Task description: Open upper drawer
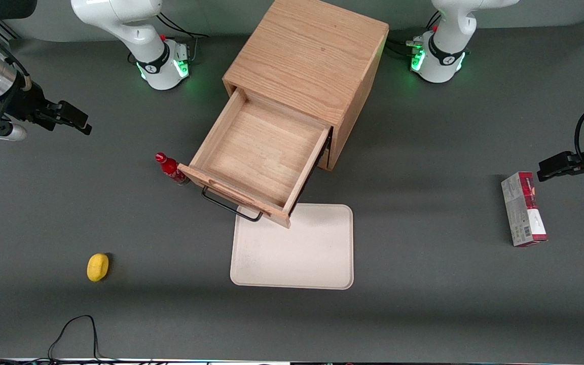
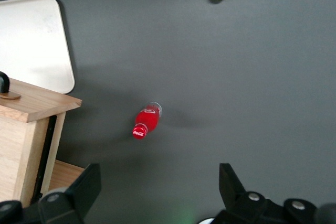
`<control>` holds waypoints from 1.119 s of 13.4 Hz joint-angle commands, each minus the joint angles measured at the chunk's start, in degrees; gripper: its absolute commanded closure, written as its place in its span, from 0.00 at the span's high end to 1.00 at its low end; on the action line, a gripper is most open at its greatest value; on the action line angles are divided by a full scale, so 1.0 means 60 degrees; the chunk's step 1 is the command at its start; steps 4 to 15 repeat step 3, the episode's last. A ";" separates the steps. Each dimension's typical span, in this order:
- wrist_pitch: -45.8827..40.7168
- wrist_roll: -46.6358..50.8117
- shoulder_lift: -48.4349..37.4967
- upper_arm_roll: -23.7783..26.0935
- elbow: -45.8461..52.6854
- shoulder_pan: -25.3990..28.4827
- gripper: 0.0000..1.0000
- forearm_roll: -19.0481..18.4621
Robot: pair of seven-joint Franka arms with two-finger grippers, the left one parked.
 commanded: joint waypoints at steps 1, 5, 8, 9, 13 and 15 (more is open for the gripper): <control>-0.0076 0.0225 0.0153 -0.0004 0.0153 0.0028 1.00 -0.0329; -0.0105 0.0094 0.0372 -0.0033 0.0430 0.0028 1.00 -0.0374; -0.0105 0.0094 0.0372 -0.0033 0.0430 0.0028 1.00 -0.0374; -0.0105 0.0094 0.0372 -0.0033 0.0430 0.0028 1.00 -0.0374; -0.0105 0.0094 0.0372 -0.0033 0.0430 0.0028 1.00 -0.0374; -0.0105 0.0094 0.0372 -0.0033 0.0430 0.0028 1.00 -0.0374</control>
